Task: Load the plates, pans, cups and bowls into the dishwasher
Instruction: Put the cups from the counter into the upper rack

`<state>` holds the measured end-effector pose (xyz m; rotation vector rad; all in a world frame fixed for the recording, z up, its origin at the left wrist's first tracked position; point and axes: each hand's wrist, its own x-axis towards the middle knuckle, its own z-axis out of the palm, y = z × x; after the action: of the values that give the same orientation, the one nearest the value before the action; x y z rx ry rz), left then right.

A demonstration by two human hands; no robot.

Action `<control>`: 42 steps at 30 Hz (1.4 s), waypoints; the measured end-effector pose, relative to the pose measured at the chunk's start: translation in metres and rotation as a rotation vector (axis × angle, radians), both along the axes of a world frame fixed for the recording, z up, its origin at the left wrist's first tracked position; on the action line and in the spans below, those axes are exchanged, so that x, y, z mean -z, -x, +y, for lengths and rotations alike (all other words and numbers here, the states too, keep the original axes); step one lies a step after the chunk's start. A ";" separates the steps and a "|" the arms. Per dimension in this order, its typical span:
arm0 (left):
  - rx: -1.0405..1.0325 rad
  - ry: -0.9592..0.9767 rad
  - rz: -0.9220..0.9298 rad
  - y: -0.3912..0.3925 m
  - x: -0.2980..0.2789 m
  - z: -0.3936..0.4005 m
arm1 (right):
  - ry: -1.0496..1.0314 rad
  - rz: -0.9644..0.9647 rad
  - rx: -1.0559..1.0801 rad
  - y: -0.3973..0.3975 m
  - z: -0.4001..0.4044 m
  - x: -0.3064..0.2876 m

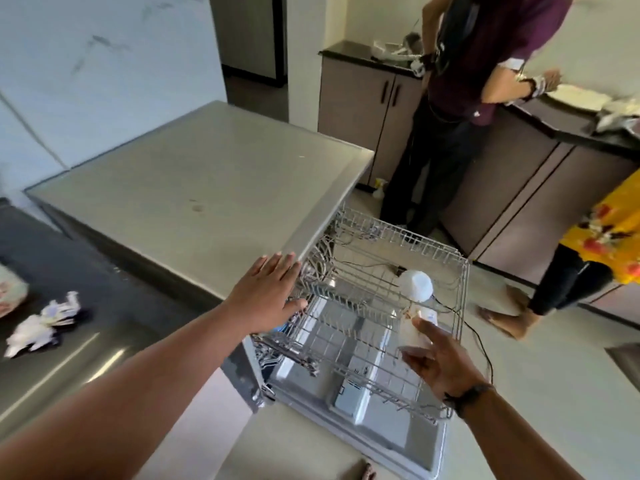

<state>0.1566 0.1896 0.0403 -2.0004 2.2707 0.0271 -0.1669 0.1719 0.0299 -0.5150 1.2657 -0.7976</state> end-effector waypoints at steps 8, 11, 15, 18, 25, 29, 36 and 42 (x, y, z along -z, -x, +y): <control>-0.226 -0.001 0.019 0.008 0.017 -0.075 | -0.256 0.149 -0.144 0.057 -0.055 0.073; -0.213 0.032 0.035 0.005 0.021 -0.078 | -0.099 0.499 -0.443 0.059 -0.070 0.104; -0.196 0.054 0.006 0.004 0.019 -0.078 | 0.071 0.907 -0.823 0.052 -0.077 0.134; -0.193 0.067 0.007 0.005 0.021 -0.079 | 0.205 1.198 -1.190 0.045 -0.076 0.150; -0.190 0.088 0.048 -0.001 0.025 -0.080 | 0.383 1.408 -1.581 0.037 -0.060 0.175; -0.202 0.097 0.065 -0.003 0.025 -0.079 | 0.323 1.381 -1.523 0.033 -0.064 0.182; -0.207 0.100 0.078 -0.003 0.022 -0.080 | 0.224 1.269 -1.458 0.024 -0.065 0.197; -0.216 0.108 0.101 -0.002 0.022 -0.079 | 0.118 1.203 -1.487 0.020 -0.072 0.198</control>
<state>0.1585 0.1103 0.0184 -2.3431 2.1436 0.0247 -0.1868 0.0999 -0.1682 -1.8689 1.3699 0.8647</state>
